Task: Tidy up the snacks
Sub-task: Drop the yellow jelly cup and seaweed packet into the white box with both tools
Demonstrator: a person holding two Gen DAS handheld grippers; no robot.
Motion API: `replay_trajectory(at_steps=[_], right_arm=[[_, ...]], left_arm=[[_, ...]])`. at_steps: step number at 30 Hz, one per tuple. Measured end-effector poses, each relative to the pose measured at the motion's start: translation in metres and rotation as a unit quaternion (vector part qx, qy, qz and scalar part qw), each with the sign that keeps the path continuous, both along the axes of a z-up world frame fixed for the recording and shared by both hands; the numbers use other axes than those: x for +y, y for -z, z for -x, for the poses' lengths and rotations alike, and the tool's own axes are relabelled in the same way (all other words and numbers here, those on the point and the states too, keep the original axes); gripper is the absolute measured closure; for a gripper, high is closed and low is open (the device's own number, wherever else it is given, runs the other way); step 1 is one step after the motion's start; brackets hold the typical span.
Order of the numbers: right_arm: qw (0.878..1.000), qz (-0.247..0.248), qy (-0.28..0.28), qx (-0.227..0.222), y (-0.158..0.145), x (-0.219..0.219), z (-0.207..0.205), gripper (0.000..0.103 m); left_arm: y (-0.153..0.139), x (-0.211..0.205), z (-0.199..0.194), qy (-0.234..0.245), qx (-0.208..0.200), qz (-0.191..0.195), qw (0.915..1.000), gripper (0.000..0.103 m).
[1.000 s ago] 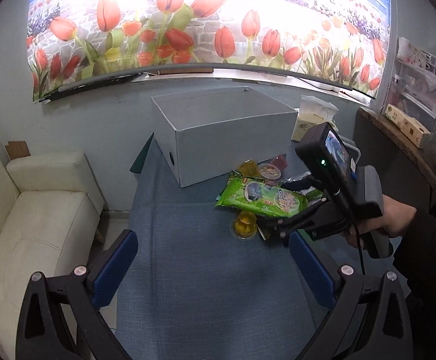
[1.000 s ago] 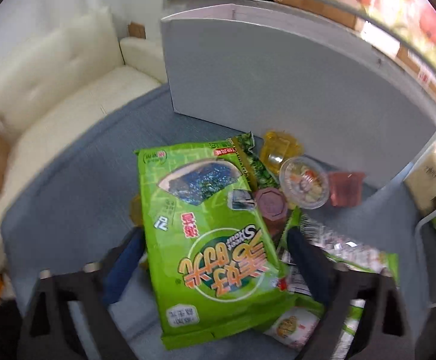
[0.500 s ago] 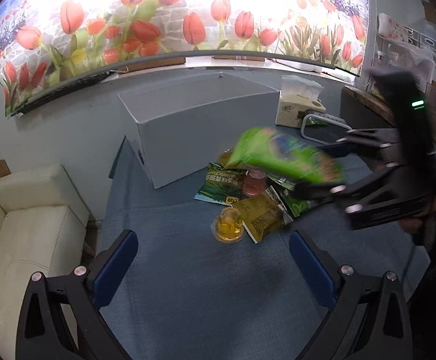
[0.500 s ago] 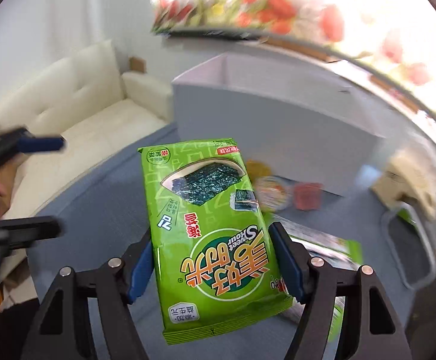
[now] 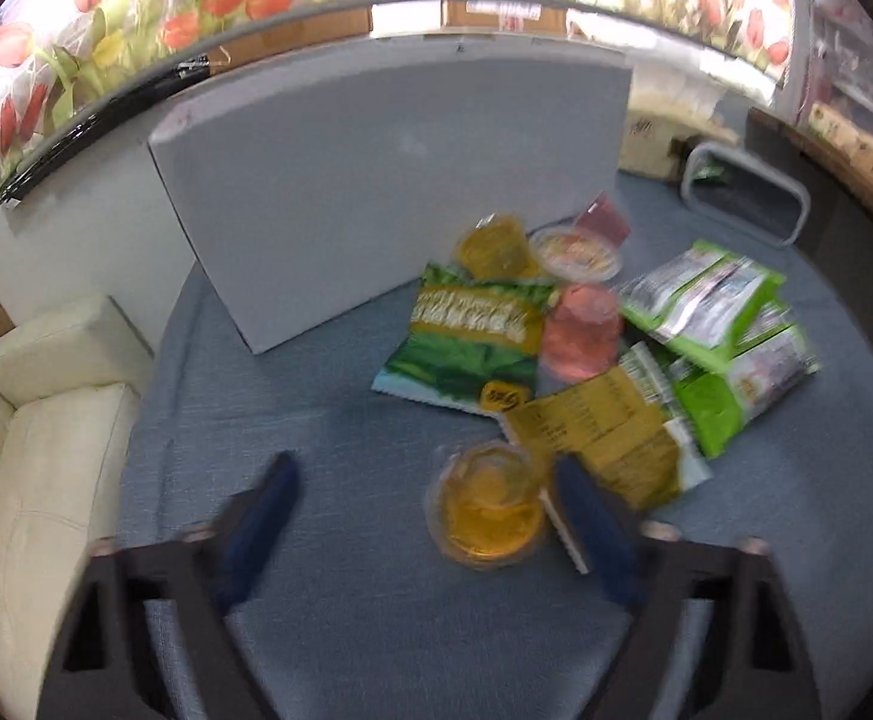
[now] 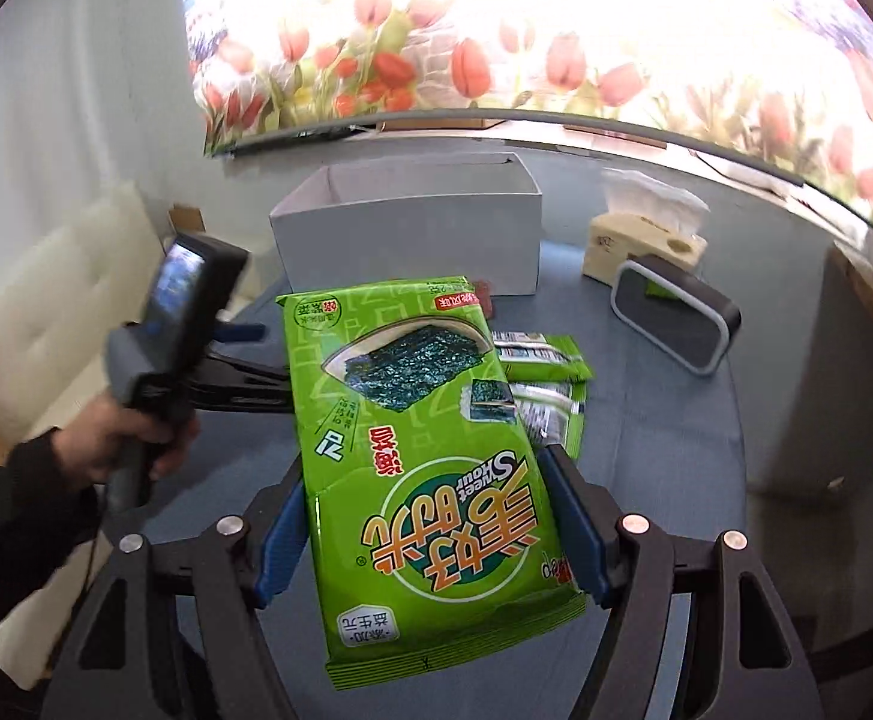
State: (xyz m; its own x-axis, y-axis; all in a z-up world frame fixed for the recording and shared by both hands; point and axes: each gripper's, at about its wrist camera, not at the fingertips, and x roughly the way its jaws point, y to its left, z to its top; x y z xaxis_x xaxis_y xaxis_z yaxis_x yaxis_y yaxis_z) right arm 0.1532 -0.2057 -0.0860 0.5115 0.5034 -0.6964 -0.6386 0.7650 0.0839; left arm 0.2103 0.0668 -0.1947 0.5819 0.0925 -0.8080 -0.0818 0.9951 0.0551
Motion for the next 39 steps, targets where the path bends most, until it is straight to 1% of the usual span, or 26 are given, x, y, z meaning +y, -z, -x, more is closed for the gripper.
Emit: replay_trajectory(at_steps=[3,7,10,12,15,20,23,25,29,31,32,34,36,37,39], right_arm=[[1.000,-0.012,0.006,-0.002,-0.002,-0.010,0.008,0.027],[1.000,-0.013,0.014,0.005,0.003,-0.012,0.009,0.027],[1.000,-0.018,0.014,0.003,0.003,-0.012,0.012,0.027],[1.000,-0.022,0.007,0.003,0.003,-0.009,0.013,0.027],[1.000,-0.023,0.001,0.003,0.004,-0.003,0.015,0.027],[1.000,-0.019,0.007,-0.002,0.002,0.016,0.010,0.027],[1.000,-0.019,0.013,-0.008,-0.007,0.030,0.002,0.027],[0.999,-0.013,0.015,-0.025,-0.017,0.041,-0.005,0.027],[0.999,-0.010,0.018,-0.046,-0.043,0.067,-0.036,0.027],[0.997,0.000,0.040,-0.062,-0.057,0.083,-0.059,0.027],[0.996,0.008,0.056,-0.062,-0.061,0.093,-0.074,0.027],[0.996,0.018,0.065,-0.060,-0.069,0.112,-0.100,0.027],[0.996,0.019,0.064,-0.054,-0.075,0.131,-0.130,0.027],[0.997,0.023,0.062,-0.051,-0.076,0.140,-0.142,0.027],[0.996,0.031,0.057,-0.060,-0.080,0.160,-0.169,0.027]], left_arm=[[0.002,0.004,-0.001,0.001,0.004,0.005,1.0000,0.061],[0.001,0.008,0.003,0.002,-0.001,0.020,0.9998,0.062],[-0.002,0.015,0.012,0.007,-0.011,0.043,0.9990,0.063],[-0.009,0.017,0.017,0.007,-0.022,0.044,0.9988,0.063],[-0.027,0.021,0.030,0.007,-0.041,0.050,0.9979,0.063],[-0.070,0.016,0.044,0.015,-0.074,0.031,0.9967,0.063],[-0.102,0.019,0.040,0.007,-0.098,0.033,0.9946,0.063],[-0.121,0.023,0.036,0.001,-0.113,0.033,0.9930,0.063],[-0.159,0.034,0.017,-0.014,-0.141,0.041,0.9890,0.063],[-0.173,0.041,0.001,-0.026,-0.149,0.037,0.9878,0.063],[-0.179,0.044,-0.010,-0.032,-0.151,0.044,0.9870,0.063],[-0.188,0.051,-0.028,-0.042,-0.156,0.053,0.9854,0.063],[-0.193,0.059,-0.050,-0.047,-0.154,0.054,0.9855,0.063],[-0.194,0.061,-0.060,-0.048,-0.152,0.047,0.9860,0.063],[-0.194,0.065,-0.079,-0.048,-0.147,0.034,0.9874,0.062]])
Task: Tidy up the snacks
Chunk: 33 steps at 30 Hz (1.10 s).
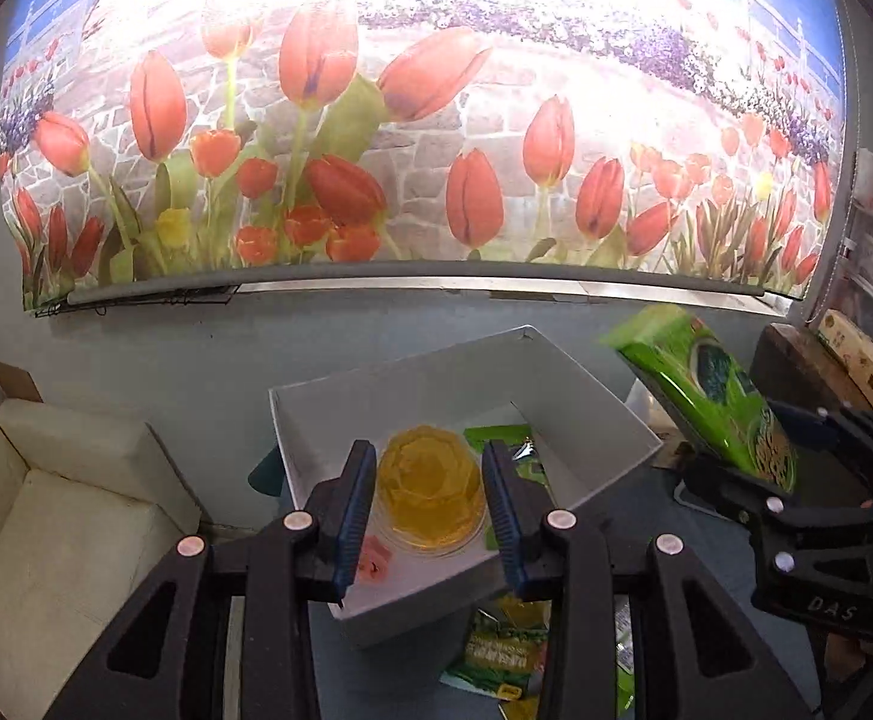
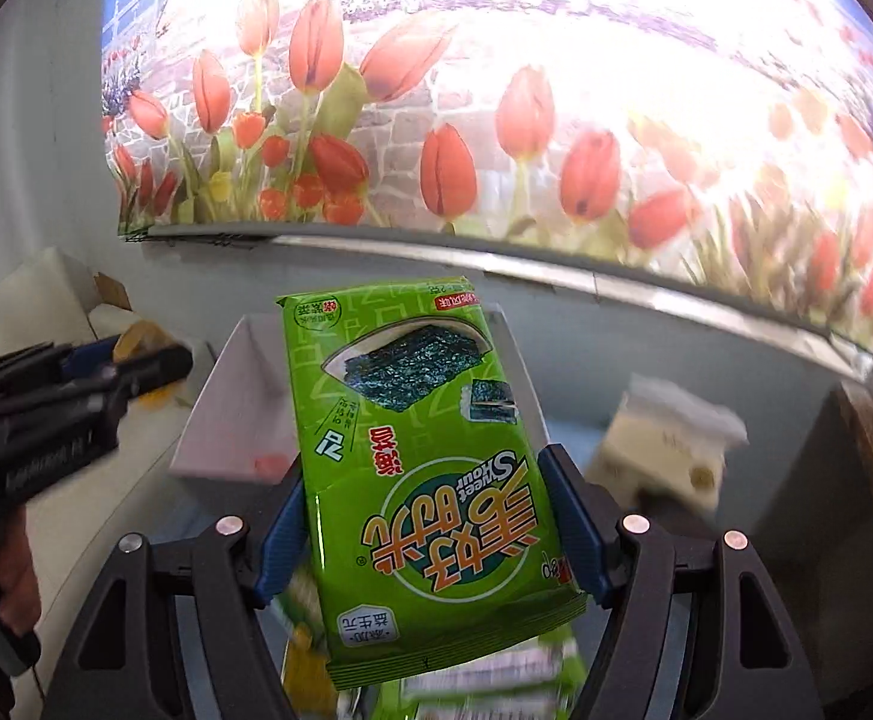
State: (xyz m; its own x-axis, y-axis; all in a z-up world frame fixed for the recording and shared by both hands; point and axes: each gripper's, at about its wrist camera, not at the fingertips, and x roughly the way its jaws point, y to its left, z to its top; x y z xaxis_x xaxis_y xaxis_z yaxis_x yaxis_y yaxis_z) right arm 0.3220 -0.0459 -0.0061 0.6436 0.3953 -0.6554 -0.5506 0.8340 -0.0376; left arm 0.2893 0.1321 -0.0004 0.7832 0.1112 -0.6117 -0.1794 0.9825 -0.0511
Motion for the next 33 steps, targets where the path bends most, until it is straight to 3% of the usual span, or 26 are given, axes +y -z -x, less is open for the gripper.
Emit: replay_trajectory(at_steps=[6,15,16,18,21,25,28,31,33], right_arm=[[0.999,0.028,-0.024,0.022,0.006,0.053,-0.070,0.027],[0.999,0.015,-0.019,0.042,0.025,0.052,-0.096,0.026],[0.999,0.015,-0.020,0.040,0.026,0.051,-0.097,0.024],[0.999,0.016,-0.023,0.040,0.029,0.051,-0.097,0.015],[0.999,0.019,-0.011,0.036,0.031,0.046,-0.098,0.012],[0.999,-0.004,-0.008,0.045,0.029,0.034,-0.098,0.012],[0.998,-0.035,-0.007,0.044,0.025,0.014,-0.084,0.012],[0.998,-0.049,-0.006,0.034,0.026,-0.009,-0.057,0.000],[0.998,-0.057,-0.009,0.033,0.028,-0.025,-0.036,0.000]], left_arm=[[0.016,0.029,-0.041,-0.021,0.025,0.027,0.9991,0.062],[0.035,0.044,-0.065,-0.013,0.045,0.040,0.9981,0.061],[0.038,0.043,-0.067,-0.006,0.050,0.046,0.9977,0.059],[0.042,0.042,-0.069,-0.005,0.054,0.039,0.9978,0.033],[0.041,0.042,-0.066,-0.008,0.033,0.028,0.9990,0.010],[0.040,0.045,-0.064,-0.005,0.041,0.040,0.9984,0.009],[0.038,0.042,-0.055,-0.004,0.040,0.023,0.9989,0.006],[0.038,0.038,-0.041,0.003,0.034,0.018,0.9993,0.000],[0.042,0.034,-0.032,0.007,0.042,0.020,0.9989,0.000]])
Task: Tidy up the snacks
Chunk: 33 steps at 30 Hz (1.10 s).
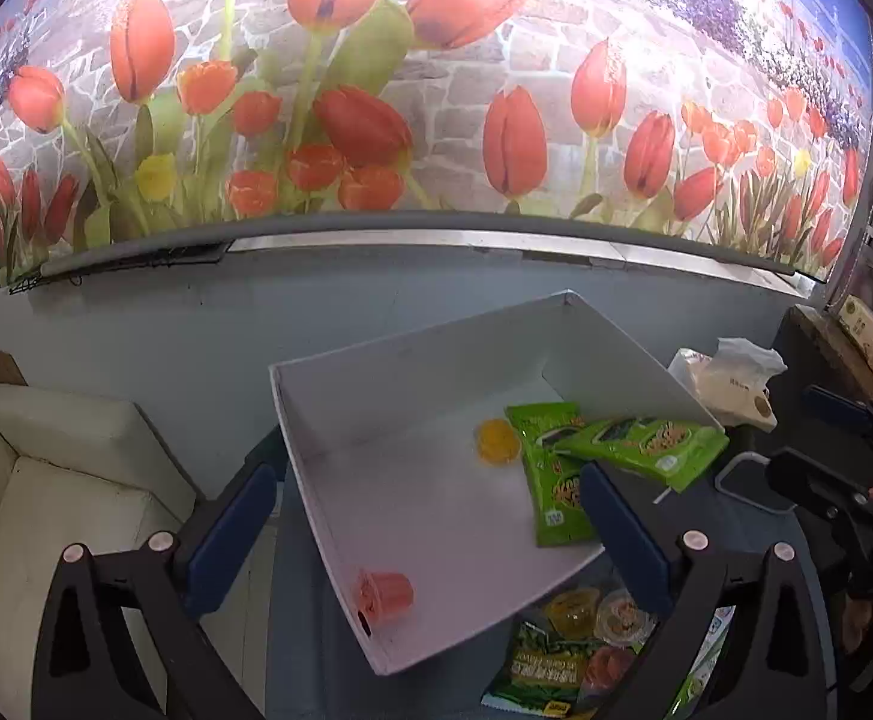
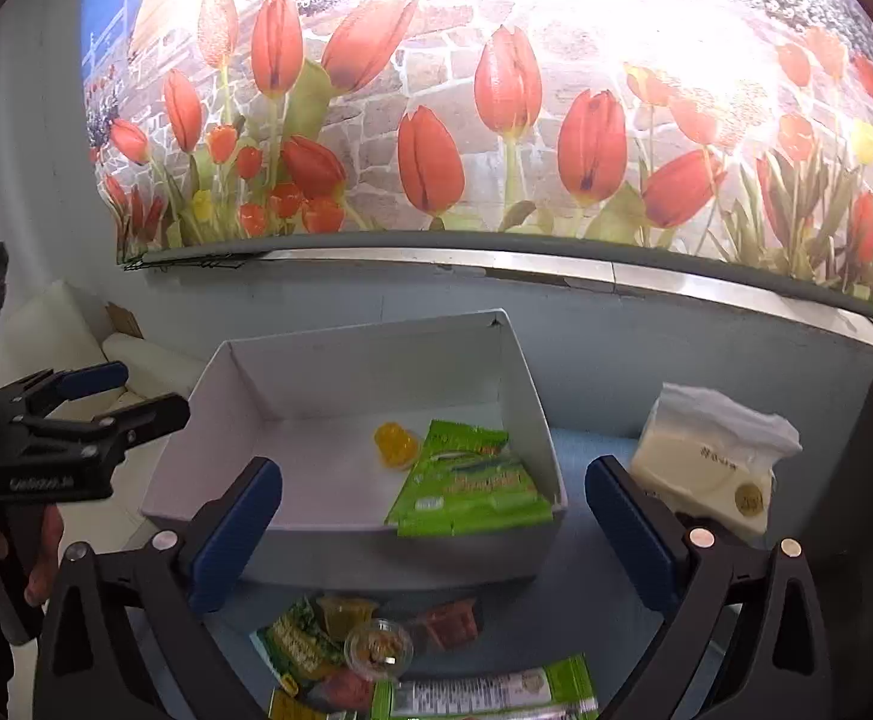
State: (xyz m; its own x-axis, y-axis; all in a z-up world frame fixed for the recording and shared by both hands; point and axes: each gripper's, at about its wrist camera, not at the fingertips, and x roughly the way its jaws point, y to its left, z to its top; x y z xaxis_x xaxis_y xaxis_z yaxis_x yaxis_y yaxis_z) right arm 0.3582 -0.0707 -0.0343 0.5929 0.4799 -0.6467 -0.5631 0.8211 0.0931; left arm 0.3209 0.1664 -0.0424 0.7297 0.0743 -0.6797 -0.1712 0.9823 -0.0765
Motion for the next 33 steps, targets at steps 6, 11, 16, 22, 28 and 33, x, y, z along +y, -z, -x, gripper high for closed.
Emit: replay_trajectory(at_steps=[6,11,16,22,28,33], right_arm=[[1.000,0.005,-0.004,0.009,0.019,-0.051,0.075,0.000],[0.999,0.030,0.012,0.011,0.047,-0.085,0.125,0.000],[0.996,0.076,0.015,0.044,0.086,-0.089,0.128,0.000],[0.983,0.157,-0.092,-0.006,0.107,-0.051,0.100,0.000],[0.957,0.224,-0.181,-0.019,0.134,-0.018,0.090,0.000],[0.951,0.240,-0.194,-0.020,0.156,-0.006,0.077,0.000]], left_arm=[[0.016,-0.020,0.056,0.007,-0.001,0.020,0.9998,0.000],[0.032,-0.055,0.114,0.021,-0.004,0.017,0.9996,0.000],[0.045,-0.092,0.161,0.028,-0.006,0.010,0.9995,0.000],[0.049,-0.110,0.189,0.036,0.005,0.043,0.9984,0.000],[0.047,-0.108,0.198,0.032,0.011,0.032,0.9989,0.000],[0.048,-0.109,0.195,0.033,0.013,0.022,0.9991,0.000]])
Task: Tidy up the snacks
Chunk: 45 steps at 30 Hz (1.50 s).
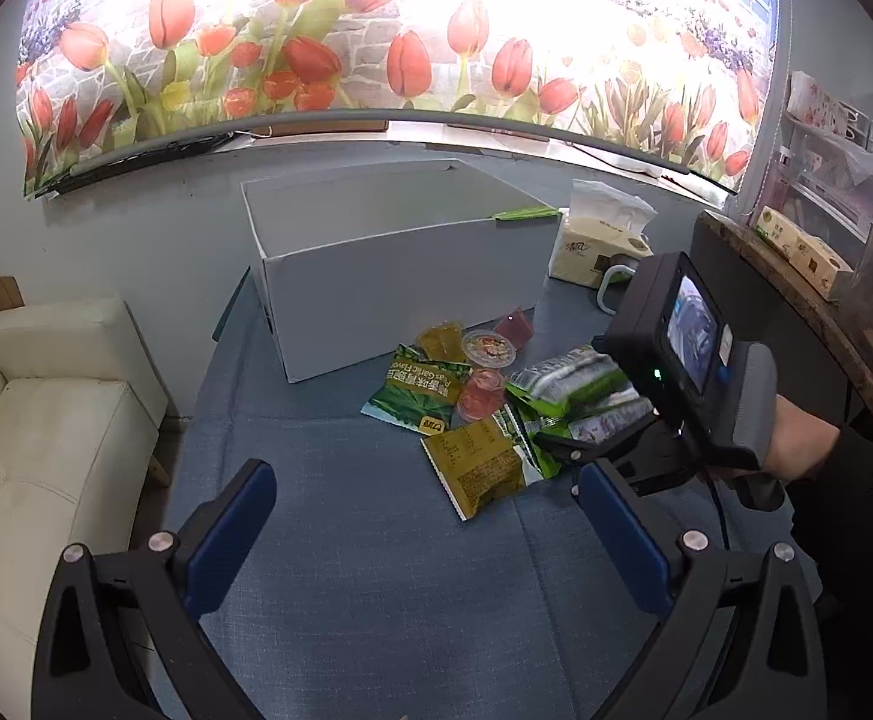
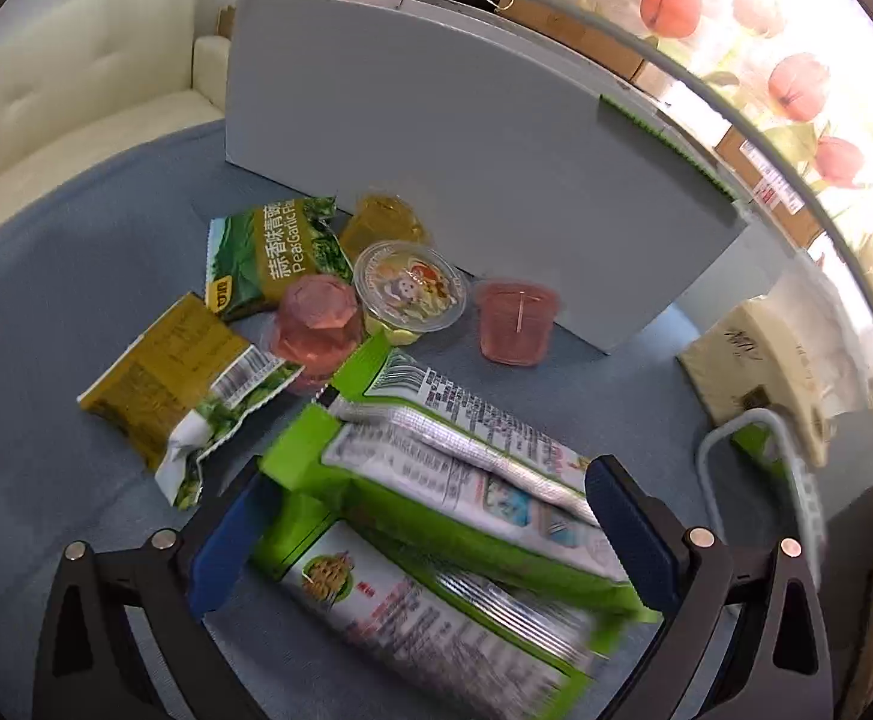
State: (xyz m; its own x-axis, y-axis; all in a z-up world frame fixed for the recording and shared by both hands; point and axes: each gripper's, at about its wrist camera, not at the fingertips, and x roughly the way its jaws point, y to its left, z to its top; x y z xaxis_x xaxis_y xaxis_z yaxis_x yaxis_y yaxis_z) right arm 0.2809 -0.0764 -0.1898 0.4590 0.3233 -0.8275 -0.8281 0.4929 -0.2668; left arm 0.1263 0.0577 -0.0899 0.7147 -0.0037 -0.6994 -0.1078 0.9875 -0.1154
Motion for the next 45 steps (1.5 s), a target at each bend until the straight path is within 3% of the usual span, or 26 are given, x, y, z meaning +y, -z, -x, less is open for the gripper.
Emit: replay_trajectory(at_steps=[1,3,7,9,12,16,28,30,31,32,34,39,45], right_arm=[[1.000,-0.013,0.011,0.009,-0.001,-0.002,-0.008,0.001],[0.999,-0.036,0.024,0.031,-0.002,-0.005,-0.018,0.011],[0.998,-0.046,0.041,0.023,-0.008,-0.011,-0.029,0.046],[0.998,-0.051,0.044,0.021,-0.012,-0.013,-0.032,0.048],[0.998,-0.052,0.045,0.014,-0.015,-0.017,-0.034,0.064],[0.998,-0.055,0.042,-0.003,-0.022,-0.020,-0.034,0.101],[0.998,-0.060,-0.014,-0.007,-0.035,-0.022,-0.010,0.101],[0.999,-0.032,-0.038,-0.004,-0.035,-0.025,-0.013,0.091],[0.999,-0.008,-0.046,-0.015,-0.036,-0.028,-0.014,0.071],[0.998,0.010,-0.050,-0.037,-0.038,-0.032,-0.017,0.043],[0.995,0.025,-0.068,-0.069,-0.044,-0.040,-0.023,0.023],[0.993,0.058,-0.104,-0.005,-0.050,-0.047,-0.060,0.023],[0.977,0.137,-0.163,0.034,-0.017,-0.041,-0.081,0.023]], left_arm=[[0.001,-0.001,-0.001,0.001,0.002,-0.001,1.0000,0.000],[0.002,-0.001,-0.004,0.003,0.004,0.002,1.0000,0.000],[0.007,-0.003,-0.010,0.006,0.008,-0.004,0.9999,0.000],[0.009,-0.004,-0.012,0.008,0.012,-0.001,0.9999,0.000],[0.009,-0.007,-0.013,0.011,0.008,0.000,0.9999,0.000],[0.008,-0.011,-0.014,0.013,0.004,-0.004,0.9999,0.000],[0.011,-0.014,-0.018,0.017,0.009,0.004,0.9998,0.000],[0.012,-0.014,-0.017,0.022,0.010,0.006,0.9997,0.000],[0.012,-0.015,-0.017,0.023,0.009,0.003,0.9997,0.000],[0.012,-0.015,-0.016,0.023,0.008,-0.001,0.9997,0.000],[0.014,-0.014,-0.017,0.024,0.009,-0.003,0.9997,0.000],[0.020,-0.014,-0.025,0.027,0.017,-0.002,0.9995,0.000],[0.028,-0.018,-0.036,0.033,0.027,-0.011,0.9990,0.000]])
